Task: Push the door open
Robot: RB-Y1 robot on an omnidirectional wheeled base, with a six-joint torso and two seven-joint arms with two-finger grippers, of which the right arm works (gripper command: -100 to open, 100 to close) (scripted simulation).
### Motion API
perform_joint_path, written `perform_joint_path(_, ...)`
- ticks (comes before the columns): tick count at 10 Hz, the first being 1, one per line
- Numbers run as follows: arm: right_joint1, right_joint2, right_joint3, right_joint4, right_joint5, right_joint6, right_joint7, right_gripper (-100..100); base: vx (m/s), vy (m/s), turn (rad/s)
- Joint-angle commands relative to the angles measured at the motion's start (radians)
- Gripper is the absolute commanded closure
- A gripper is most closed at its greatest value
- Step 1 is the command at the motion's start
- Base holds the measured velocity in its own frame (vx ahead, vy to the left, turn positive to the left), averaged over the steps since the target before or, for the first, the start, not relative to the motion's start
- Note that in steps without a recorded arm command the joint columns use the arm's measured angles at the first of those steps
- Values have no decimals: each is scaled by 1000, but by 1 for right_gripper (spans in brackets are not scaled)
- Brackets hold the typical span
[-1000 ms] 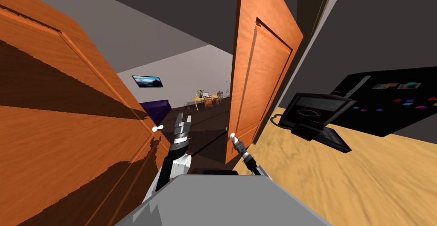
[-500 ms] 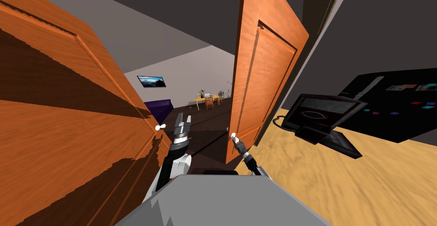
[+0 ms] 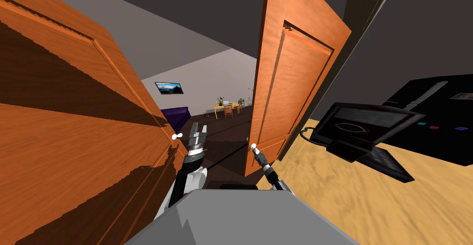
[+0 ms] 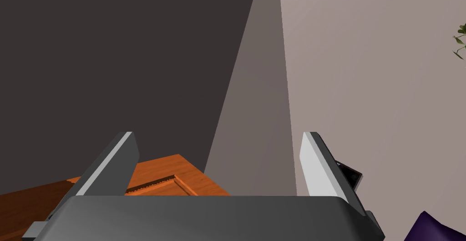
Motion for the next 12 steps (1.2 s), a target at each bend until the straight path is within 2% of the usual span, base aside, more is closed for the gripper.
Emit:
perform_joint_path(1,-13,-3,-14,3,-27,-2,-50,100,33,7,82)
perform_joint_path(4,-17,-2,-19,7,-42,-1,-93,100,21,4,38)
perform_joint_path(6,-23,0,-28,15,-74,-1,-158,100,20,9,76)
perform_joint_path(7,-23,0,-28,15,-74,-1,-164,100,19,0,29)
perform_joint_path(9,-31,2,-39,23,-108,-1,-229,100,29,8,76)
perform_joint_path(10,-31,2,-39,23,-108,-1,-239,100,27,3,38)
perform_joint_path(11,-35,3,-44,28,-126,0,-276,100,29,0,59)
perform_joint_path(12,-35,3,-44,28,-126,0,-279,100,23,-5,36)
